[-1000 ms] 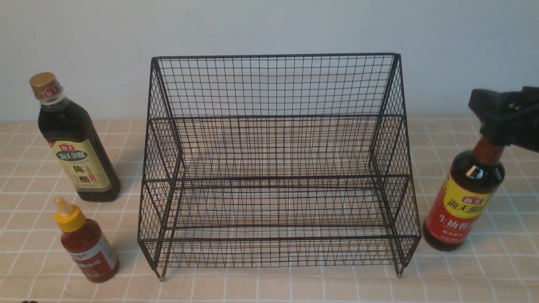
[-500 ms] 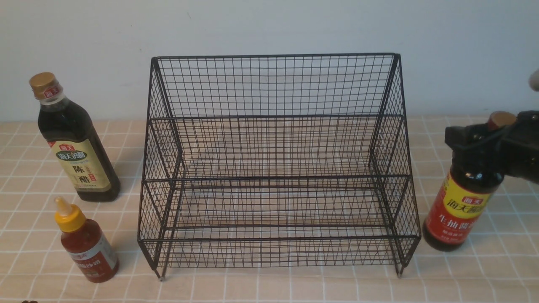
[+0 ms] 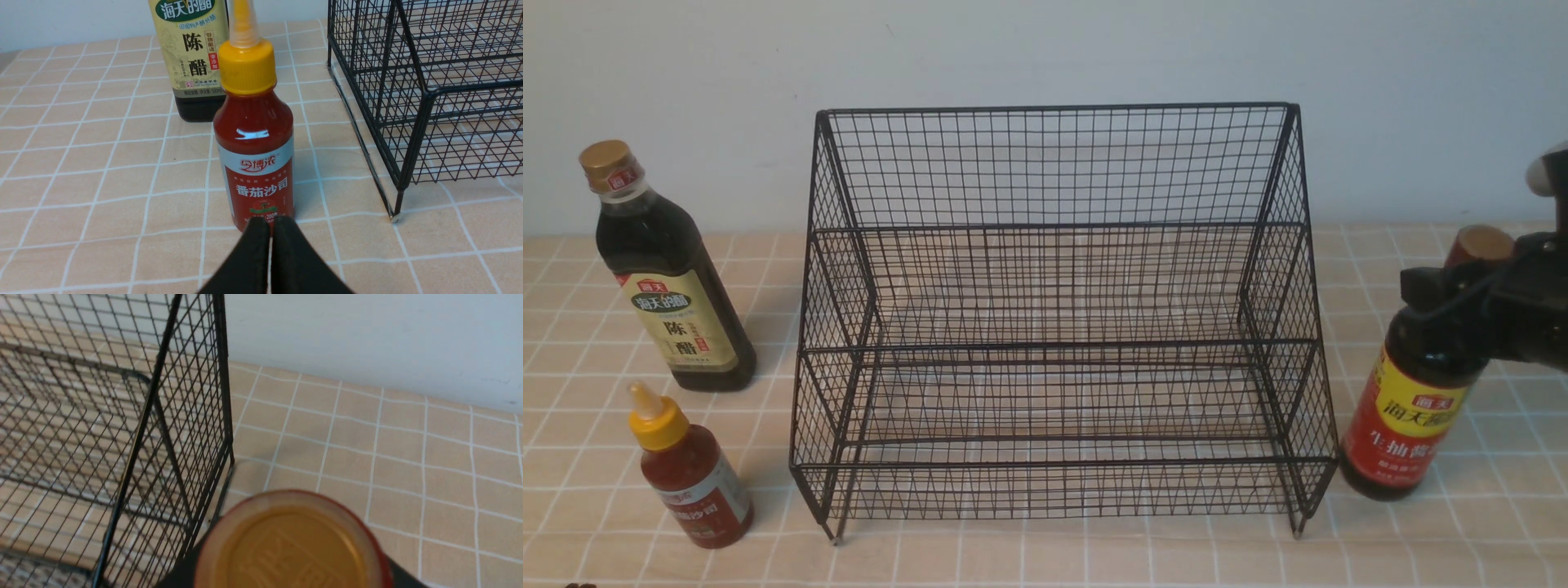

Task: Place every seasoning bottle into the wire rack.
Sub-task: Use the right arm to grab the condiment bottle closest to it, then use the right arm to put the condiment bottle back on the shelf

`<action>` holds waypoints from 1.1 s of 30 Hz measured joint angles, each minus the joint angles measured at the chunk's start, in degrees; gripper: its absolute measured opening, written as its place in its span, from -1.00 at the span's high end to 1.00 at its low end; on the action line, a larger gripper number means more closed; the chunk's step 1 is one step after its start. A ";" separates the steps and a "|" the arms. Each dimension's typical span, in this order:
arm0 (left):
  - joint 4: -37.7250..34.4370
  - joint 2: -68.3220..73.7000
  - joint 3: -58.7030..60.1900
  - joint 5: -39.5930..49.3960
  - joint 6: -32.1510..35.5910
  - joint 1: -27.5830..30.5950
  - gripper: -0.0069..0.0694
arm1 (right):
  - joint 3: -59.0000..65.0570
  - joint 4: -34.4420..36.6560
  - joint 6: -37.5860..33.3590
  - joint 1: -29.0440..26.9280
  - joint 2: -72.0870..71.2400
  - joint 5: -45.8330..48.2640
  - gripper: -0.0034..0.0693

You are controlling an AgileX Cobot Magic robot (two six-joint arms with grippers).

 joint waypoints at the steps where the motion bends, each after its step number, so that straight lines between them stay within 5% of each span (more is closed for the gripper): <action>1: 0.00 0.00 0.00 0.00 0.00 0.00 0.84 | 0.00 -0.24 0.00 0.00 -0.82 1.12 0.17; 15: 0.00 0.00 0.00 0.00 0.00 0.00 0.84 | -25.08 2.27 -0.30 0.00 -11.24 20.23 0.17; 24: 0.00 0.00 0.00 0.00 0.00 0.00 0.84 | -29.34 22.28 -14.72 0.00 -9.96 21.82 0.17; 27: 0.00 0.00 0.00 0.00 0.00 0.00 0.84 | -29.34 35.28 -24.94 0.07 -6.63 22.12 0.17; 33: 0.00 0.00 0.00 0.00 0.00 0.00 0.84 | -29.39 49.30 -38.88 0.08 -1.70 21.51 0.17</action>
